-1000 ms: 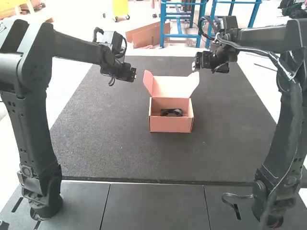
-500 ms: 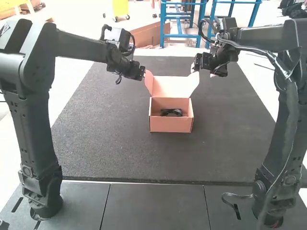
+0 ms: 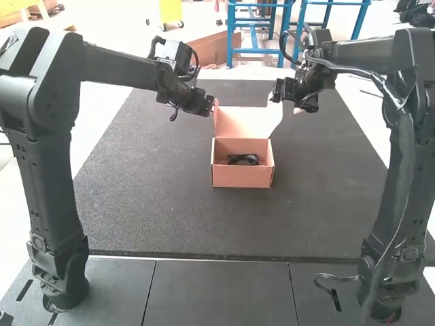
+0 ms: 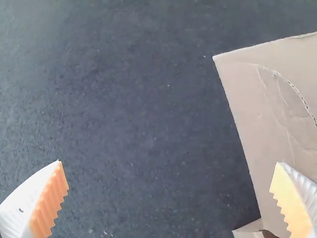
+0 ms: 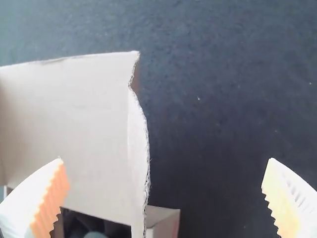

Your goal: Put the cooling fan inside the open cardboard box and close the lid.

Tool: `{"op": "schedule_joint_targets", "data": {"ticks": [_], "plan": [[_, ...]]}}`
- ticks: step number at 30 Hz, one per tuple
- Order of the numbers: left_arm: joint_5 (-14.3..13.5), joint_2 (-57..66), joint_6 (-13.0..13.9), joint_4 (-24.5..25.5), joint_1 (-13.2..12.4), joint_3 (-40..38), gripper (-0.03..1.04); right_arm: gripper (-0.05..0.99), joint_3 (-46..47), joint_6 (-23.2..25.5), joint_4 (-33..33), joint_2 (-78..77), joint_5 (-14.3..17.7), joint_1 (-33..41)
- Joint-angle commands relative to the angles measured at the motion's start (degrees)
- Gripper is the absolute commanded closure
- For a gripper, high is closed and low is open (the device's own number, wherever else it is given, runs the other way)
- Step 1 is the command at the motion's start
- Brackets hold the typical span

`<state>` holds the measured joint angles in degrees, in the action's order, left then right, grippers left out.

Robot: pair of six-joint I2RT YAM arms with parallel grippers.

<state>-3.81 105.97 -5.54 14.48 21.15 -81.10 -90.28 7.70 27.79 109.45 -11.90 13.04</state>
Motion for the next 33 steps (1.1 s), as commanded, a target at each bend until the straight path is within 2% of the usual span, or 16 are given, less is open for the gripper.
{"op": "schedule_joint_targets", "data": {"ticks": [1, 8, 15, 19, 22, 25, 32, 33], "plan": [[1.27, -0.24, -1.05, -0.24, 1.0, -2.22, 0.04, 0.05, -2.8, 0.47, -0.11, 0.85, -1.02, -0.73], [1.18, -0.33, -0.79, 1.25, 1.09, -2.75, 0.04, 0.15, -4.91, 0.21, -0.46, 2.08, -1.02, -0.38], [1.18, -0.33, -1.05, 4.42, 1.09, -2.66, 0.04, 0.39, -5.26, -0.15, -0.81, 2.08, -1.11, 0.06], [1.09, -0.33, -1.14, 4.77, 1.09, -2.66, 0.04, 0.5, -5.26, -0.15, -0.72, 2.08, -1.19, 0.06], [1.0, -0.33, -1.23, 4.68, 1.09, -2.66, 0.04, 0.52, -5.26, -0.59, -0.72, 2.08, -1.28, 0.15], [0.91, -0.42, -1.23, 4.77, 1.09, -2.66, 0.04, 0.63, -5.26, -0.67, -0.81, 2.08, -1.46, 0.23], [0.83, -0.68, -1.23, 4.77, 1.09, -2.66, 0.04, 0.77, -5.26, -1.64, -0.55, 2.08, -3.04, 1.02], [0.74, -0.68, -1.14, 4.68, 1.09, -2.66, 0.04, 0.81, -5.26, -1.99, -0.46, 2.08, -4.01, 1.11]]}}
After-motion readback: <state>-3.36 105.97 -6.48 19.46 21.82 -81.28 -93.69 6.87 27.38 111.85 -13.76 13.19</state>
